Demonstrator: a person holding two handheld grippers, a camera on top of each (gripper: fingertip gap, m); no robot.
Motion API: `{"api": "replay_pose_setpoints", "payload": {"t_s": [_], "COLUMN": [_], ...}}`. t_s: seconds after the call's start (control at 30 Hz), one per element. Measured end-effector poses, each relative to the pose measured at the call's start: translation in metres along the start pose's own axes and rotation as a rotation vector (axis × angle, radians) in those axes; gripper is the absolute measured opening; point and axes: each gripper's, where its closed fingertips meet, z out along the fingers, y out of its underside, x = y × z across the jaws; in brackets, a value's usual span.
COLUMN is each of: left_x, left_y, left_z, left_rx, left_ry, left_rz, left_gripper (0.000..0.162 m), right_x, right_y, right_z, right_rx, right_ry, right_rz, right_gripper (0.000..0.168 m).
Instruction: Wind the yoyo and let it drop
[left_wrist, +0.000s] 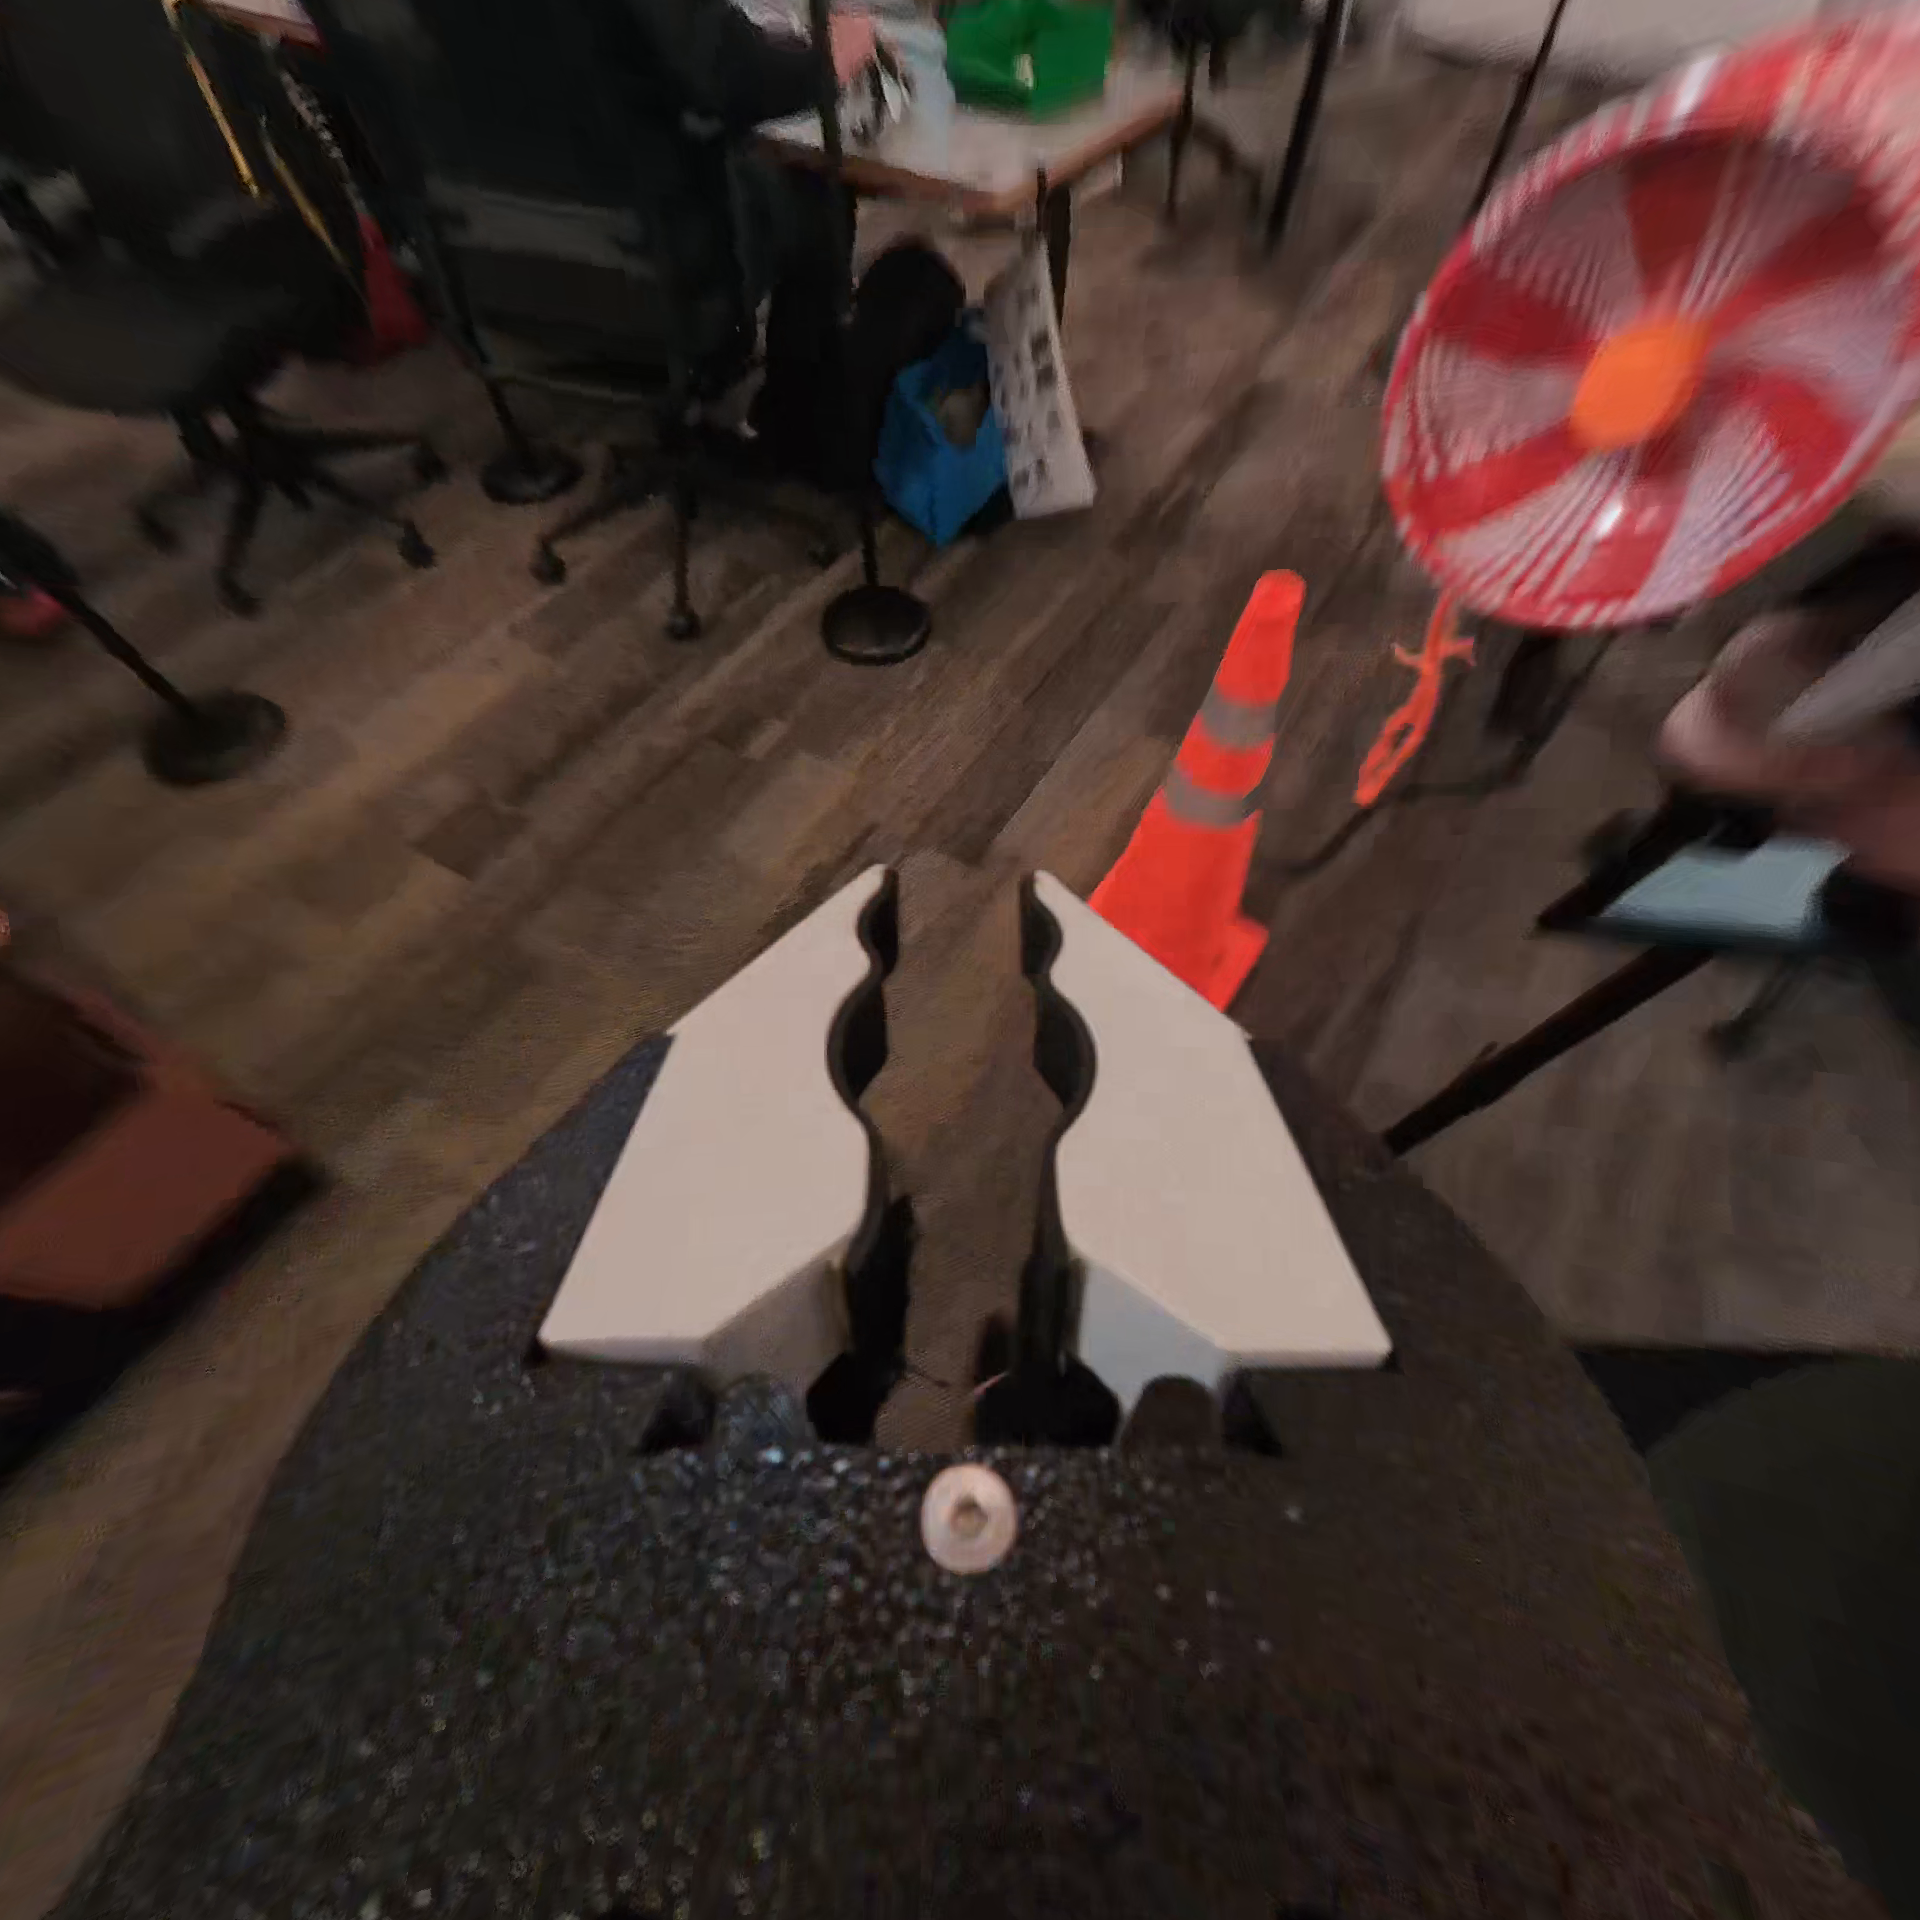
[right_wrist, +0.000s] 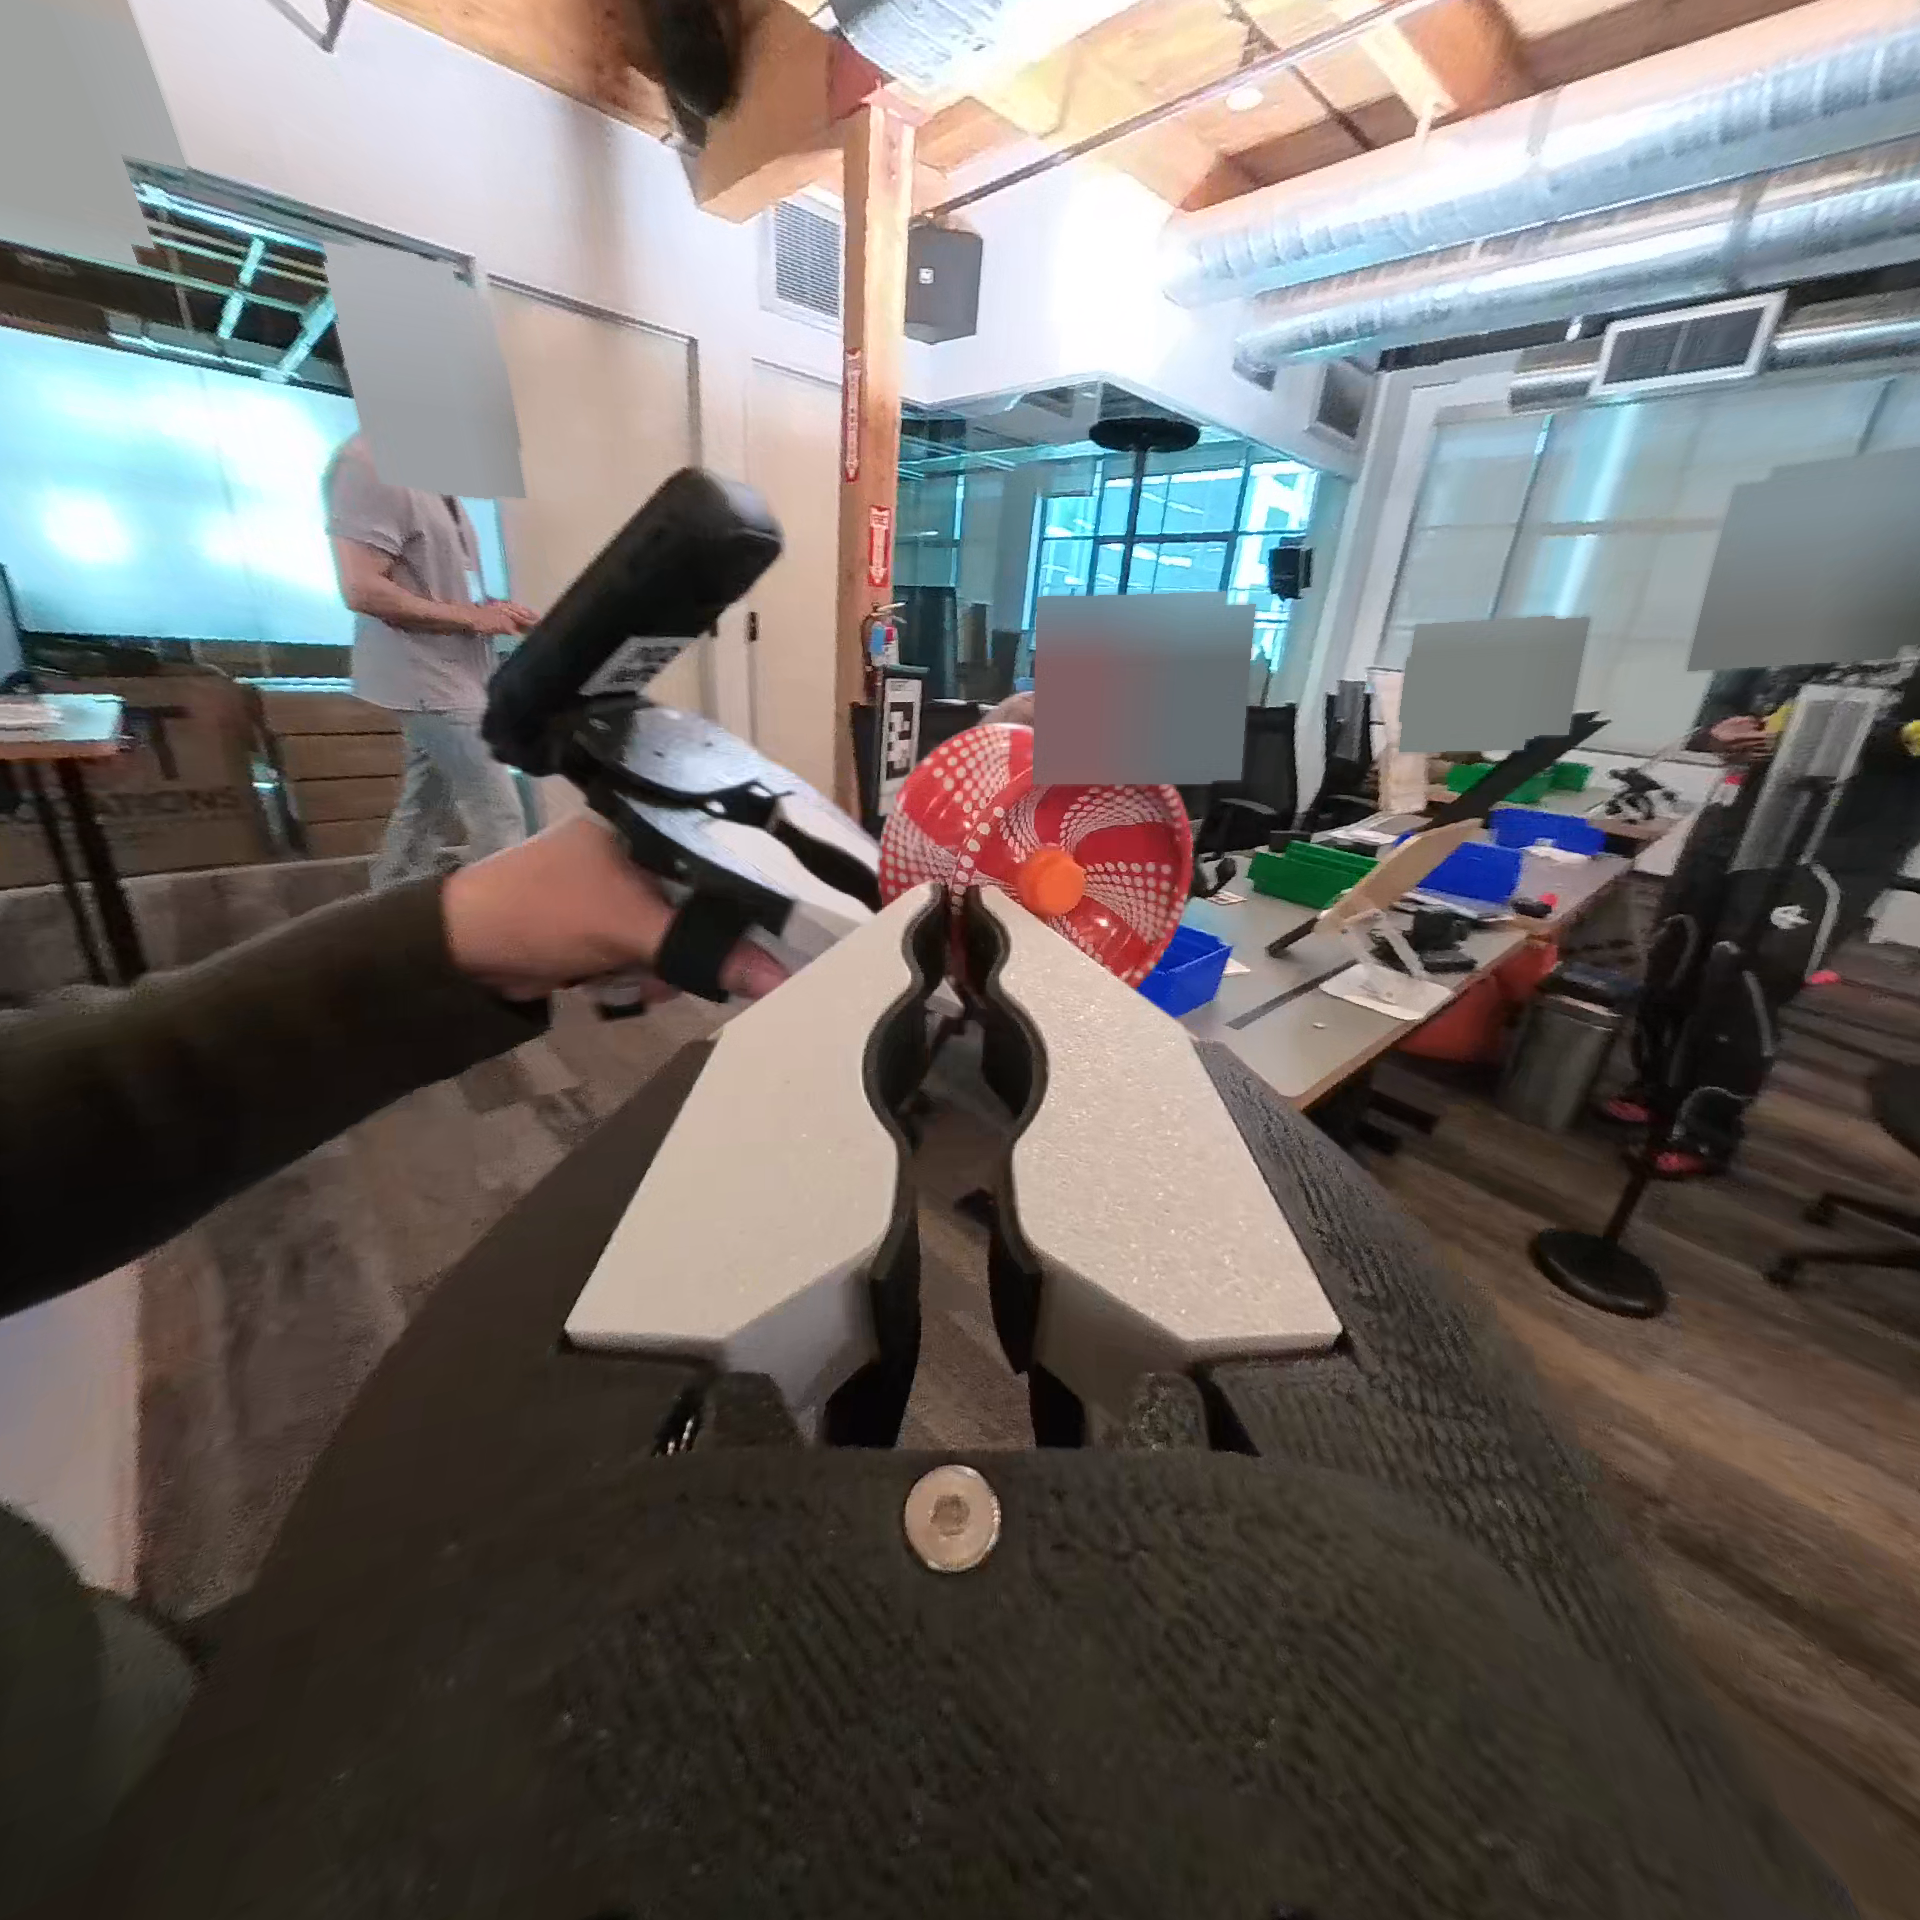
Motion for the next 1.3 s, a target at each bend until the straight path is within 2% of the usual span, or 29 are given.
{"api": "replay_pose_setpoints", "payload": {"t_s": [0.13, 0.2, 0.3, 0.47, 0.6, 0.7, 0.8, 0.87, 1.03, 1.17, 1.3], "left_x": [0.018, 0.037, 0.057, 0.058, 0.05, 0.035, 0.026, 0.021, 0.002, 0.0, 0.0], "left_y": [-0.033, -0.051, -0.067, -0.083, -0.084, -0.076, -0.075, -0.077, -0.09, -0.095, -0.093], "left_z": [-0.022, -0.03, -0.036, -0.033, -0.033, -0.033, -0.042, -0.051, -0.092, -0.115, -0.127], "left_rx": [0.24, 0.313, 0.339, 0.302, 0.264, 0.239, 0.255, 0.295, 0.437, 0.528, 0.57], "left_ry": [0.182, 0.298, 0.383, 0.311, 0.25, 0.156, 0.092, 0.049, -0.01, 0.102, 0.184], "left_rz": [-0.287, -0.345, -0.351, -0.278, -0.256, -0.234, -0.179, -0.144, -0.139, -0.217, -0.258], "left_gripper": [0.059, 0.102, 0.114, 0.107, 0.071, 0.044, 0.038, 0.036, 0.032, 0.032, 0.032], "right_x": [0.005, 0.004, -0.004, -0.021, -0.033, -0.043, -0.047, -0.05, -0.05, -0.045, -0.044], "right_y": [0.01, 0.013, 0.018, 0.02, 0.019, 0.02, 0.024, 0.02, -0.012, -0.009, -0.001], "right_z": [0.014, 0.021, 0.034, 0.056, 0.067, 0.074, 0.083, 0.087, 0.081, 0.087, 0.093], "right_rx": [-0.009, -0.007, -0.001, -0.001, 0.0, 0.003, -0.01, 0.014, 0.208, 0.208, 0.173], "right_ry": [0.057, 0.075, 0.096, 0.114, 0.146, 0.153, 0.174, 0.157, 0.097, 0.018, -0.008], "right_rz": [-0.094, -0.151, -0.273, -0.543, -0.799, -0.919, -0.969, -0.864, -0.447, -0.116, 0.006], "right_gripper": [0.0, 0.0, 0.001, 0.001, 0.001, 0.001, 0.001, 0.002, 0.021, 0.032, 0.035]}}
